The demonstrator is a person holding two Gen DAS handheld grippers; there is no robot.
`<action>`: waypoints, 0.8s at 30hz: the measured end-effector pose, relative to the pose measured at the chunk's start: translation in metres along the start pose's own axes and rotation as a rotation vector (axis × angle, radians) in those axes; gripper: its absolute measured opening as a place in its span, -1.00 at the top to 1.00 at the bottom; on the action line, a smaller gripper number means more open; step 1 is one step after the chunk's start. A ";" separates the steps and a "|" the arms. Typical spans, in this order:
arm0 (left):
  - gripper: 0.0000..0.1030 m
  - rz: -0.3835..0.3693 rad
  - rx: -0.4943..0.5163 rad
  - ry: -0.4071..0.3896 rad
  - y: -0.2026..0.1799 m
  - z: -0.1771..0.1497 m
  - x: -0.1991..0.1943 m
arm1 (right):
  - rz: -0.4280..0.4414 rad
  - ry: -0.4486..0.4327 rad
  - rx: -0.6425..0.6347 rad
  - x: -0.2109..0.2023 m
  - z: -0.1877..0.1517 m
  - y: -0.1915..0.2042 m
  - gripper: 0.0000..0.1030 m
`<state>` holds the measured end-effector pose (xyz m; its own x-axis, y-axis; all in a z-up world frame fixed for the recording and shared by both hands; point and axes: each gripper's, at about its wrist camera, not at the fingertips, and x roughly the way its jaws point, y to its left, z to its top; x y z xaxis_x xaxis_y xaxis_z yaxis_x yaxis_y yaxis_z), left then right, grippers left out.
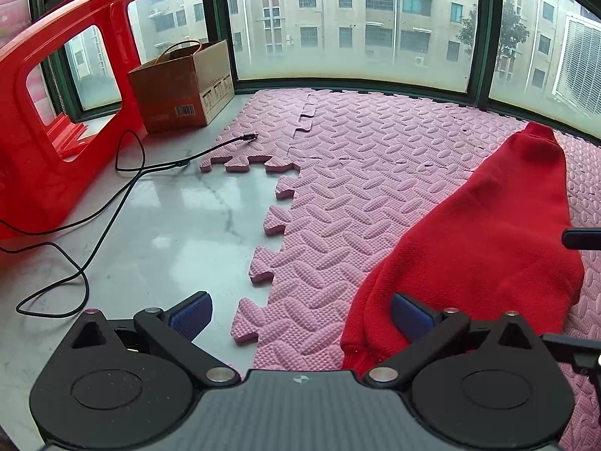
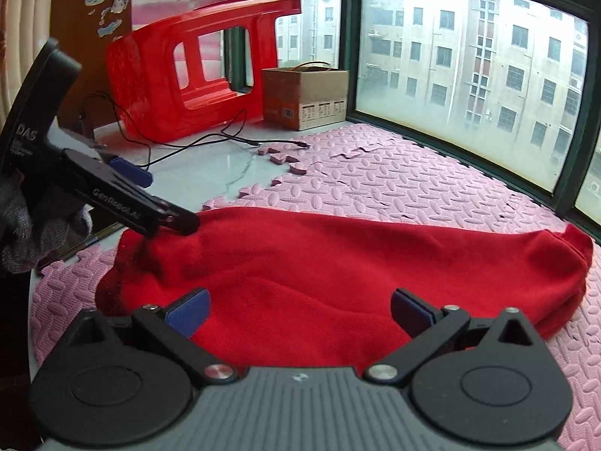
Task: Fold clothes
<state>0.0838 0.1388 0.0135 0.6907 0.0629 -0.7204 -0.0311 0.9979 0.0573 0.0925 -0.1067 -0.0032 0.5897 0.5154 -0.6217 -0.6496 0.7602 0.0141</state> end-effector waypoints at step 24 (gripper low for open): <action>-1.00 -0.106 -0.011 -0.032 -0.051 0.024 -0.030 | -0.213 -0.026 0.821 0.044 -0.027 -0.276 -0.58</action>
<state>0.0822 0.0854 0.0490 0.7130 -0.0435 -0.6999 0.0359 0.9990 -0.0255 0.2845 -0.3047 -0.0554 0.6773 0.3296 -0.6577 0.0254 0.8831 0.4686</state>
